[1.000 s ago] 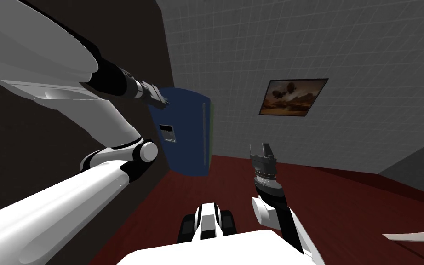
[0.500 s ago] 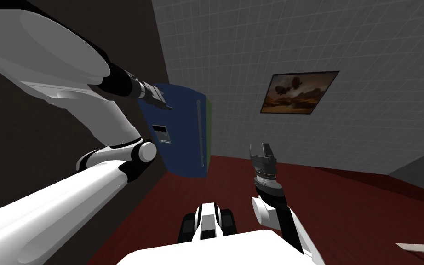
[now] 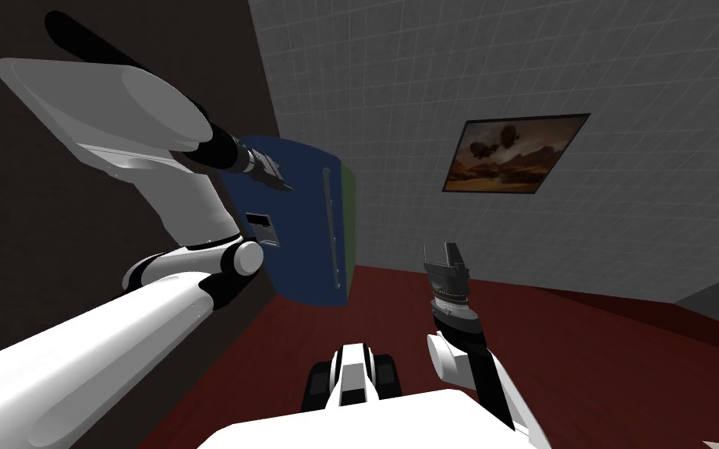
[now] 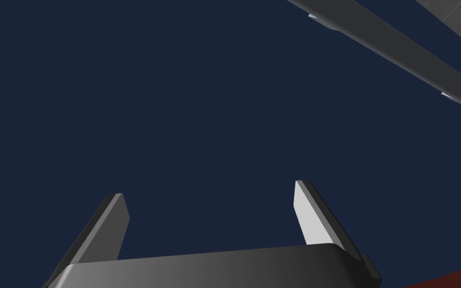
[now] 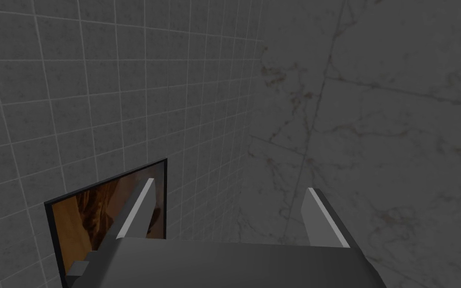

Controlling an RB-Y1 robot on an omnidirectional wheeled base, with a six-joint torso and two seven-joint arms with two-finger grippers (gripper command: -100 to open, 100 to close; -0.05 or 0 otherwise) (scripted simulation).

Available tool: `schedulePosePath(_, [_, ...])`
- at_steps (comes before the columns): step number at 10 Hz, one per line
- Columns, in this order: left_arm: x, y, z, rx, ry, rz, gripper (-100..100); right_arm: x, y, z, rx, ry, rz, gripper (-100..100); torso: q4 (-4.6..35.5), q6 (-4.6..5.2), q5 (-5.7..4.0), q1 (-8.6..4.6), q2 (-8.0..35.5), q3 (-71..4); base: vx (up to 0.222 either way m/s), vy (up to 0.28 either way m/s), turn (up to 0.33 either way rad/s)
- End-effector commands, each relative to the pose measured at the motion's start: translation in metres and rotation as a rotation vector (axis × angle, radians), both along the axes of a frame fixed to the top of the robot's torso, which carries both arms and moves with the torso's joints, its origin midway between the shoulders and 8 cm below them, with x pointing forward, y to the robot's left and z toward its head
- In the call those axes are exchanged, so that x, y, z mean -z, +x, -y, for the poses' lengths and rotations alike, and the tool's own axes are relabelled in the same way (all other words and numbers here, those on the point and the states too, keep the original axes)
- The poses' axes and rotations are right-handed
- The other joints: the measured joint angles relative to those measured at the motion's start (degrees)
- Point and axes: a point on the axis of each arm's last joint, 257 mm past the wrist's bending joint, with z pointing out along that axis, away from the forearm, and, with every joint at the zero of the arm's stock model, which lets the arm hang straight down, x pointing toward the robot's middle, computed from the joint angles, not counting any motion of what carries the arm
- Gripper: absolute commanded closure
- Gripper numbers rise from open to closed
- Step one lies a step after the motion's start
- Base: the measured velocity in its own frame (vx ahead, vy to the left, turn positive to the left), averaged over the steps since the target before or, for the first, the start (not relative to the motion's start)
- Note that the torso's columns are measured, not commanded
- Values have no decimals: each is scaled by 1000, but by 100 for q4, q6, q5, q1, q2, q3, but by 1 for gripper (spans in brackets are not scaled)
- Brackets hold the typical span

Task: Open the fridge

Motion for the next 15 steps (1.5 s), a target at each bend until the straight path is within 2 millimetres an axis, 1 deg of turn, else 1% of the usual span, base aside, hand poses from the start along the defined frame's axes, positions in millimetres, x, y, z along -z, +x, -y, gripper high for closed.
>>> schedulePosePath(1, [2,6,-14,-40,-3,-25,-100,0,0,0,0,0,0,0,-4,0,-2,-6,-11,-8,141,-165,23])
schedulePosePath(4, [-16,3,-28,-82,-11,-4,-100,0,0,0,0,0,0,0,-1,1,-1,-3,-3,-3,153,-161,21])
schedulePosePath(6, [-43,-8,-39,-116,-22,45,-100,0,0,0,0,0,0,0,0,0,3,4,1,0,166,-188,20])
schedulePosePath(7, [-51,-12,-41,-125,-26,59,-100,0,0,0,0,0,0,0,1,0,-4,-14,2,1,125,-197,24])
schedulePosePath(8, [-65,-21,-47,-142,-34,83,-100,0,0,0,0,0,0,0,3,2,-2,-5,13,7,158,-195,14])
schedulePosePath(9, [-71,-25,-49,-150,-38,91,-100,0,0,0,0,0,0,0,1,0,1,1,2,2,154,-158,23])
schedulePosePath(10, [-79,-34,-54,-166,-47,95,-100,0,0,0,0,0,0,0,-1,0,5,16,1,-1,172,-139,42])
schedulePosePath(11, [-81,-42,-59,-182,-56,79,-100,0,0,0,0,0,0,0,-1,14,-5,13,-24,-25,162,-155,30])
schedulePosePath(12, [-79,-46,-61,-189,-60,62,-100,0,0,0,0,0,0,0,-9,22,-15,-7,-44,-44,124,-134,39])
schedulePosePath(14, [-70,-53,-64,-201,-69,12,-100,0,0,0,0,0,0,0,-27,47,-31,-44,-53,-47,70,-73,6])
schedulePosePath(15, [-65,-56,-65,-205,-72,-13,-100,0,0,0,0,0,0,0,-35,45,-26,-46,-53,-43,33,-50,-21])
